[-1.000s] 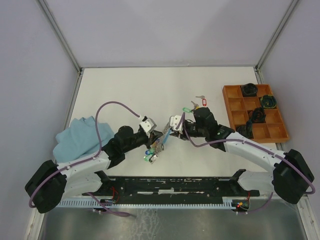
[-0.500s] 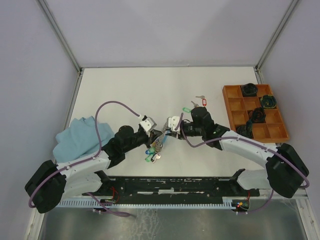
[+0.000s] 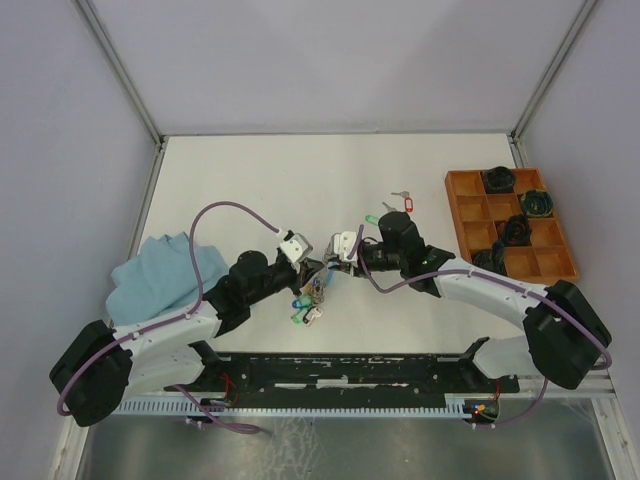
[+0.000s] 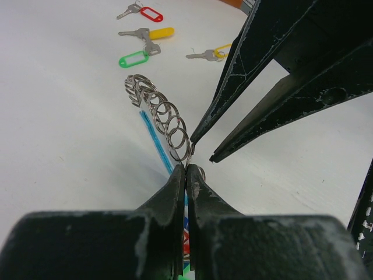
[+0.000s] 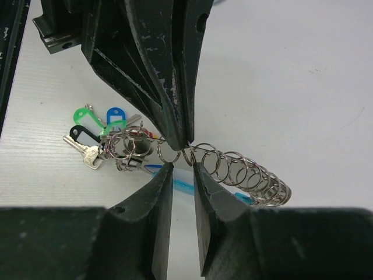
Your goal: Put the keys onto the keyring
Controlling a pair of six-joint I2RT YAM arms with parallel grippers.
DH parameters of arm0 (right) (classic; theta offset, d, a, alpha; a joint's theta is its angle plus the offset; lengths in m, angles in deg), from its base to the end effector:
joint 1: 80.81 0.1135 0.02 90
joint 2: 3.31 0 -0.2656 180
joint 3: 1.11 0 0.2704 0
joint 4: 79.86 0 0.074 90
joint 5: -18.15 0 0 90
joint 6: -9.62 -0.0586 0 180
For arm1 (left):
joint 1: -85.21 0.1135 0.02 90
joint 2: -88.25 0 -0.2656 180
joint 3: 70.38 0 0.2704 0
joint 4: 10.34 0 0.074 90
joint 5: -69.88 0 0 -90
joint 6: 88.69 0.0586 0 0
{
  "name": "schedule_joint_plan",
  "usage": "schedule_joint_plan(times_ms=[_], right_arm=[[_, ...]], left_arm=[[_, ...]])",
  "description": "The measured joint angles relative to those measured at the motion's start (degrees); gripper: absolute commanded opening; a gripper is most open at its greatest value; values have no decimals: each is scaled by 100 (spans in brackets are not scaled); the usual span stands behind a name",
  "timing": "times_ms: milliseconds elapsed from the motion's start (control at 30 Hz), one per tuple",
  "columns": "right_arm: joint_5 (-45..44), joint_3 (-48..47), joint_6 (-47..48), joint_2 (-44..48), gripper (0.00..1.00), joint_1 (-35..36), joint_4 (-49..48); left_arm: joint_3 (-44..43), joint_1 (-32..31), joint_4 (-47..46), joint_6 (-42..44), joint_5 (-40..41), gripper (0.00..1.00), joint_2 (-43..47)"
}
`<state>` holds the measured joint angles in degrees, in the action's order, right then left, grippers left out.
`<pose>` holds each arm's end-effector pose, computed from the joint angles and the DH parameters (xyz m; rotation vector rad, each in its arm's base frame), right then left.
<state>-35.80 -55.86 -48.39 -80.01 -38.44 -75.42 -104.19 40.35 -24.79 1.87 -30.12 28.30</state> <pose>0.2120 0.2401 0.2170 -1.5116 1.3332 0.7511 0.1762 -0.1897 0.1976 0.8236 1.6316 -0.7074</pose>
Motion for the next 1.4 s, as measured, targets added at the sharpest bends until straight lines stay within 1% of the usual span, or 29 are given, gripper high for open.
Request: schedule_joint_plan(times_ms=[667, 933, 1133, 1400], right_arm=[[-24, -76, 46, -127, 28, -2, -85], [149, -243, 240, -214, 29, -2, 0], [385, -553, 584, -352, 26, -2, 584], [474, -688, 857, -417, 15, -13, 1067]], left_arm=[[-4, 0, 48, 0, -48, 3, 0], [-4, -24, 68, 2, -114, 3, -9], [-4, -26, 85, 2, -107, 3, -7], [-4, -28, 153, 2, -111, 3, 0]])
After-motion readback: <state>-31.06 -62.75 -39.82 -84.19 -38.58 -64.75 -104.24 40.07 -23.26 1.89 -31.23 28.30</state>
